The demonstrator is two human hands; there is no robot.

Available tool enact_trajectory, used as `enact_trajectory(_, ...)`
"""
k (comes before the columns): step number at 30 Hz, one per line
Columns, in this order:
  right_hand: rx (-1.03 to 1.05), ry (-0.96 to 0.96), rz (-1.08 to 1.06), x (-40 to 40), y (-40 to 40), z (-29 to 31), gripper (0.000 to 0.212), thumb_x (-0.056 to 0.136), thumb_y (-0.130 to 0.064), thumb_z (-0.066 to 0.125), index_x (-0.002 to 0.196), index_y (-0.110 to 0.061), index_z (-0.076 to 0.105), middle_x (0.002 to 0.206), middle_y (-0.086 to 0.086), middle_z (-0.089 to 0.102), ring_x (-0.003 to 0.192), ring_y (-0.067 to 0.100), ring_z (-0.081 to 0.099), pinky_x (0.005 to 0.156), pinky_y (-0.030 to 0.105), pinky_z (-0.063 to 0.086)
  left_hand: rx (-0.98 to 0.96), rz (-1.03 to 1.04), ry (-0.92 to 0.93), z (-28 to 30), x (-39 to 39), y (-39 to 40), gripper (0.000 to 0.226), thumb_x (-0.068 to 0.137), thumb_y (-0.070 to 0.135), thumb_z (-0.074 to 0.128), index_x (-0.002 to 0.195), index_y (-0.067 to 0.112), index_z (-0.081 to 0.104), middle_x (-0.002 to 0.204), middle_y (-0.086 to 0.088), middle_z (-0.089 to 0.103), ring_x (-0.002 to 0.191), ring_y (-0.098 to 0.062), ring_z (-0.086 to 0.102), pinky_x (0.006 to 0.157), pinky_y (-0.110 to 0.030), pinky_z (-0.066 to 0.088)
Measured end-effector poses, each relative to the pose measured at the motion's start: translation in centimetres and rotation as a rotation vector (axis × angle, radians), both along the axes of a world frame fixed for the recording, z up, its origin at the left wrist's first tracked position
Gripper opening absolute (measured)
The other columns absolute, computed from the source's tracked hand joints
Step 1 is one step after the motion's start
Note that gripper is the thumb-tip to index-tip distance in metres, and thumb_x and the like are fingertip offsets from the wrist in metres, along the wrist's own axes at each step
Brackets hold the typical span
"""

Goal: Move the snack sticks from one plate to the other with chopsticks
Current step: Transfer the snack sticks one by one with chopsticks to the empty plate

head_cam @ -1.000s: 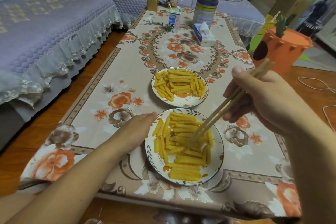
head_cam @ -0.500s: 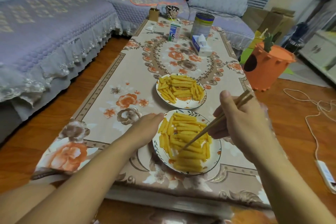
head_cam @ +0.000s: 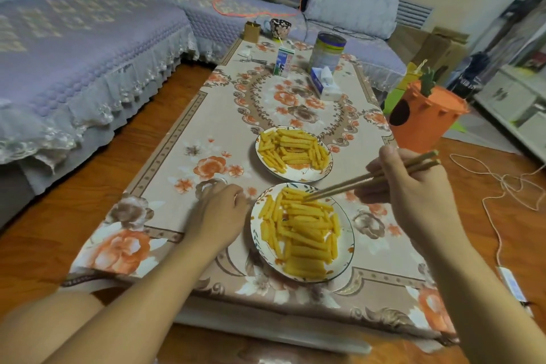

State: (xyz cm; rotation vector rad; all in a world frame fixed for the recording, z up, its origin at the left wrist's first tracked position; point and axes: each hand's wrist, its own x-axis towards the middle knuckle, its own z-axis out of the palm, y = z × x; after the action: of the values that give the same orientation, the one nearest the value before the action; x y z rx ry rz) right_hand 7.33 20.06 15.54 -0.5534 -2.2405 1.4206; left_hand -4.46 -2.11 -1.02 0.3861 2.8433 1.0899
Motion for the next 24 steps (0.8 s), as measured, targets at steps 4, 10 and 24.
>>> enact_trajectory(4, -0.102, 0.077, -0.049, -3.0, 1.8, -2.3, 0.039, 0.107, -0.033, 0.049, 0.096, -0.003, 0.071, 0.080, 0.021, 0.074, 0.071, 0.030, 0.076, 0.066, 0.039, 0.065, -0.233, -0.008, 0.122, -2.3, 1.1, -0.5, 0.041, 0.100, 0.023, 0.044, 0.138, 0.019, 0.057, 0.143, -0.001, 0.048, 0.138, -0.023, 0.035, 0.109, -0.044, 0.039)
enact_trajectory(10, -0.107, 0.070, -0.016, -8.5, 1.9, -5.2, 0.032, 0.106, -0.033, 0.052, 0.083, -0.019, 0.070, 0.071, 0.009, 0.074, 0.067, 0.024, 0.076, 0.074, 0.051, 0.063, -0.425, -0.043, 0.212, -2.8, 2.2, -0.2, 0.042, 0.096, 0.023, 0.050, 0.137, 0.018, 0.058, 0.139, -0.007, 0.055, 0.133, -0.028, 0.048, 0.105, -0.046, 0.047)
enact_trajectory(24, -0.186, 0.058, -0.002, -9.9, 4.0, -4.2, 0.040, 0.107, -0.034, 0.050, 0.084, -0.007, 0.068, 0.074, 0.021, 0.073, 0.063, 0.029, 0.074, 0.065, 0.042, 0.065, -0.452, -0.014, 0.176, -1.9, 2.2, 0.4, 0.055, 0.094, 0.034, 0.026, 0.134, 0.020, 0.060, 0.136, -0.003, 0.056, 0.131, -0.025, 0.048, 0.103, -0.045, 0.047)
